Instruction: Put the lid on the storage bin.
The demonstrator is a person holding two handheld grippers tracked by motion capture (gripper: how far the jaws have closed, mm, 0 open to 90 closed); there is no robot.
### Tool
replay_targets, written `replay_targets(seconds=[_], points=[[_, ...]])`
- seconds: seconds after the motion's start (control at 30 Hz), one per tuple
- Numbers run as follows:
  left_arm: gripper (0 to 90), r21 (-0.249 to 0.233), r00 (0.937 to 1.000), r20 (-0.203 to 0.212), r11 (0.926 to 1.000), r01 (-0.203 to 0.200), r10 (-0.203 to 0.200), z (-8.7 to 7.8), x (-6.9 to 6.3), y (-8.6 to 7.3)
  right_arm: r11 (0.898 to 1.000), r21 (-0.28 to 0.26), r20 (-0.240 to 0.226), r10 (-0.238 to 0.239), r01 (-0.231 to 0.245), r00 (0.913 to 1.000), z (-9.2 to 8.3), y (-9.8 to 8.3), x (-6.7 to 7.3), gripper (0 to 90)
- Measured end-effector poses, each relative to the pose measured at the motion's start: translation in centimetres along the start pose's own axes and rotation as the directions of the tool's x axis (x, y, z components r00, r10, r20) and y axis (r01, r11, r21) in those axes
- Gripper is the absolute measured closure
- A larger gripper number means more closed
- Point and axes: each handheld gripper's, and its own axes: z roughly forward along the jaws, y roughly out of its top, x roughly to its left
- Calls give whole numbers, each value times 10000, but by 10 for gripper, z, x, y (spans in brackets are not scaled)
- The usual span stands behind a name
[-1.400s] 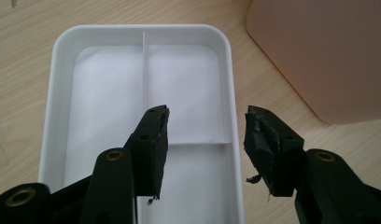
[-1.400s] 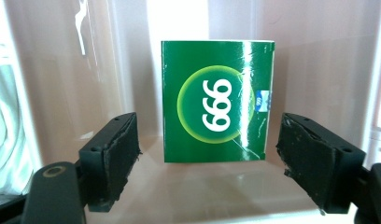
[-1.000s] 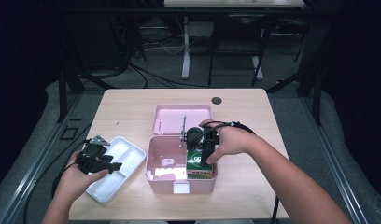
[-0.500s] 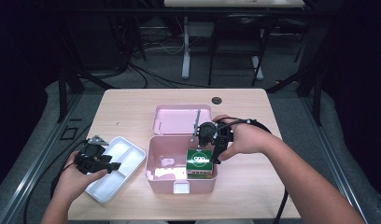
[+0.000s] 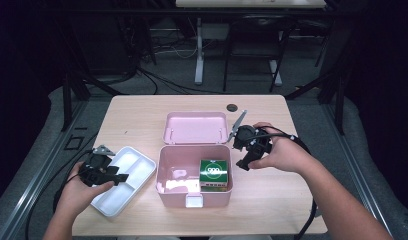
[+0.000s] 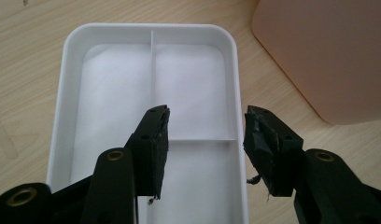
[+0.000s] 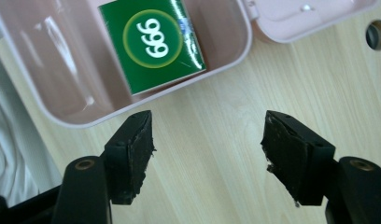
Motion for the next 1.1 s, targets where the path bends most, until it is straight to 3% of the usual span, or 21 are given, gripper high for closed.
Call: replay_targets(seconds=[0.07, 0.17, 0.27, 0.37, 0.43, 0.57, 0.6, 0.63, 0.7, 0.77, 0.87, 0.97, 1.1], points=[[503, 21, 10000, -39, 10000, 11, -11, 0, 0, 0, 9988, -235, 292, 439, -432, 9986, 1, -5, -1, 331], [508, 34, 10000, -38, 10000, 16, -16, 1, 0, -1, 9886, -823, 774, 1321, -1257, 9882, 1, -15, -2, 339], [511, 26, 10000, -35, 10000, 40, -40, 2, 0, -1, 9665, -1514, 885, 2221, -2073, 9710, 4, -25, -4, 344], [514, 31, 9999, -109, 10000, -17, 17, 2, 0, -1, 9472, -1899, 1298, 2850, -2583, 9497, 8, -33, -4, 344], [515, 46, 9998, -200, 10000, -45, 46, 2, 0, -1, 9244, -2504, 1093, 3223, -2877, 9403, 14, -40, -6, 347], [518, -4, 9994, -358, 10000, 10, -10, 1, 1, -2, 8897, -3069, 1262, 3900, -3380, 9121, 21, -53, -4, 350], [518, -8, 9993, -374, 10000, 26, -26, 1, 1, -1, 8688, -3361, 1164, 4215, -3637, 8993, 23, -58, -3, 351], [519, -7, 9993, -378, 10000, 53, -53, 1, 1, -1, 8513, -3614, 992, 4406, -3802, 8922, 24, -61, -2, 352], [519, -15, 9994, -333, 10000, -2, 2, 2, 0, 0, 8266, -3944, 862, 4683, -4016, 8793, 27, -66, 0, 353], [518, -19, 9994, -350, 10000, 62, -63, 2, 0, 1, 7999, -4334, 1097, 5040, -4151, 8567, 30, -72, 4, 356], [518, -28, 9993, -346, 9999, 139, -140, 2, 1, 2, 7670, -4752, 1144, 5397, -4311, 8341, 35, -79, 8, 359], [518, -37, 9990, -353, 9996, 276, -277, 2, 1, 3, 7415, -4989, 1022, 5644, -4486, 8192, 39, -84, 8, 360], [531, 183, 9989, -435, 9997, 156, -148, 3, 2, 6, 7052, -5291, 818, 5960, -4719, 7988, 43, -90, 5, 361]])
